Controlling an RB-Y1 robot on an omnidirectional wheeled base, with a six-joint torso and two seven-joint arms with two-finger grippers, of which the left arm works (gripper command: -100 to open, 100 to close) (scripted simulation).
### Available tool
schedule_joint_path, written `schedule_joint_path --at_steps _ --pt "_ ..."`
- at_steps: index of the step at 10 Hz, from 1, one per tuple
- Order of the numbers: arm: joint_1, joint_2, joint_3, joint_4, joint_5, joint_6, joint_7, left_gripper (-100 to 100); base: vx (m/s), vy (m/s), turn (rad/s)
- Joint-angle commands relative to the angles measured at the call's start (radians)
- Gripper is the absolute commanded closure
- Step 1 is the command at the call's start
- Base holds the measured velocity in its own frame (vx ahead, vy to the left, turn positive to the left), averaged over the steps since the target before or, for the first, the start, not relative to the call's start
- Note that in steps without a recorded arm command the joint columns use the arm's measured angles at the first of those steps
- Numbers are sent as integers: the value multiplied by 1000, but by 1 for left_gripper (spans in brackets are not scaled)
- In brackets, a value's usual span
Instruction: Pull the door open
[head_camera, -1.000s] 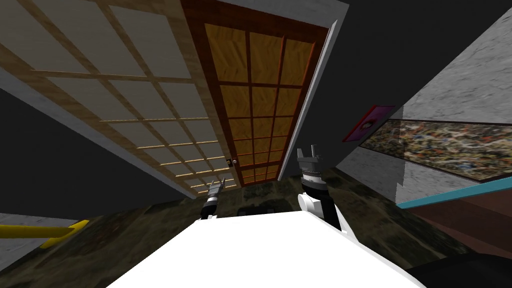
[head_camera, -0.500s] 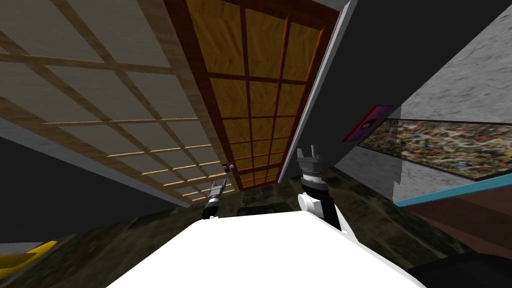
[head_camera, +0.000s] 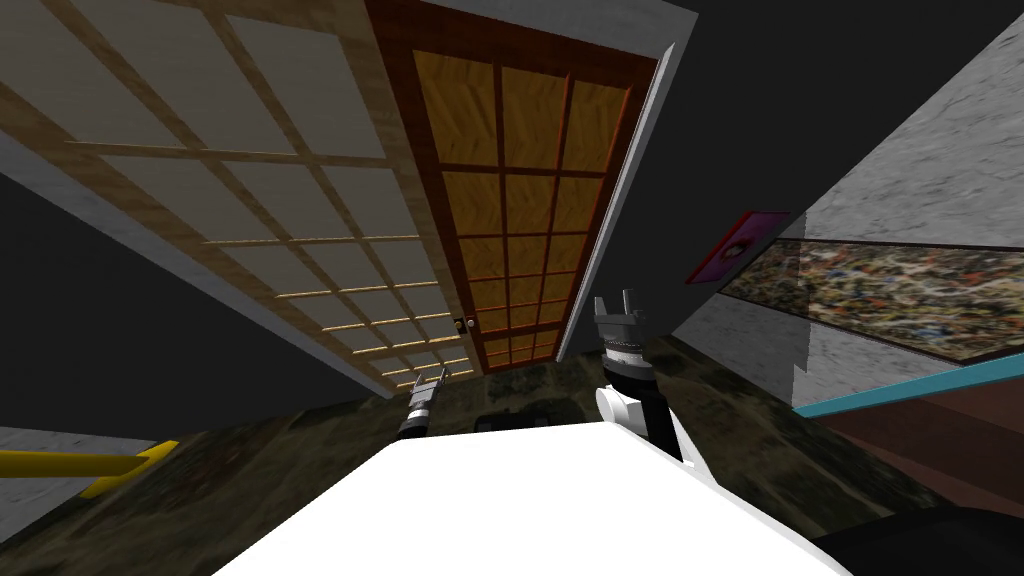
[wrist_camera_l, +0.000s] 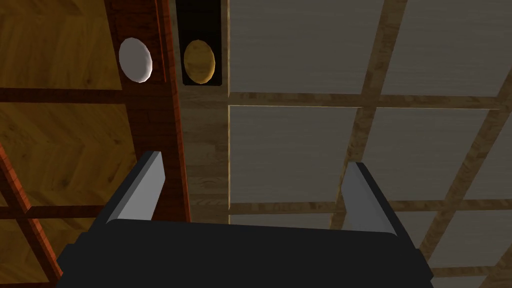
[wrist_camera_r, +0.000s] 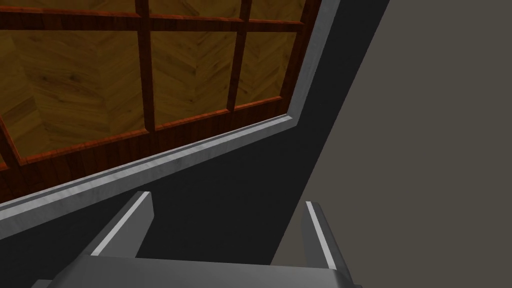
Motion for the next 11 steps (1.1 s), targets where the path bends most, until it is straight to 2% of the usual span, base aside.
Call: schedule_joint_path --at_steps 1,2,3,5,8,10,11 --pt "-13 7 5 33 6 -11 -7 -100 -83 -4 10" --pt "-7 12 7 41 11 -11 -10 -100 -51 2 27" --pt "8 25 12 64 28 -9 -18 -100 -117 -8 92" --pt "13 30 14 74 35 -8 -21 -100 -103 0 41" --pt "43 63 23 136 81 -4 -45 -100 -151 11 92" --pt "53 78 26 166 105 -3 -57 -100 -122 -12 58" --pt "58 90 28 191 126 -2 -68 -100 -103 5 62"
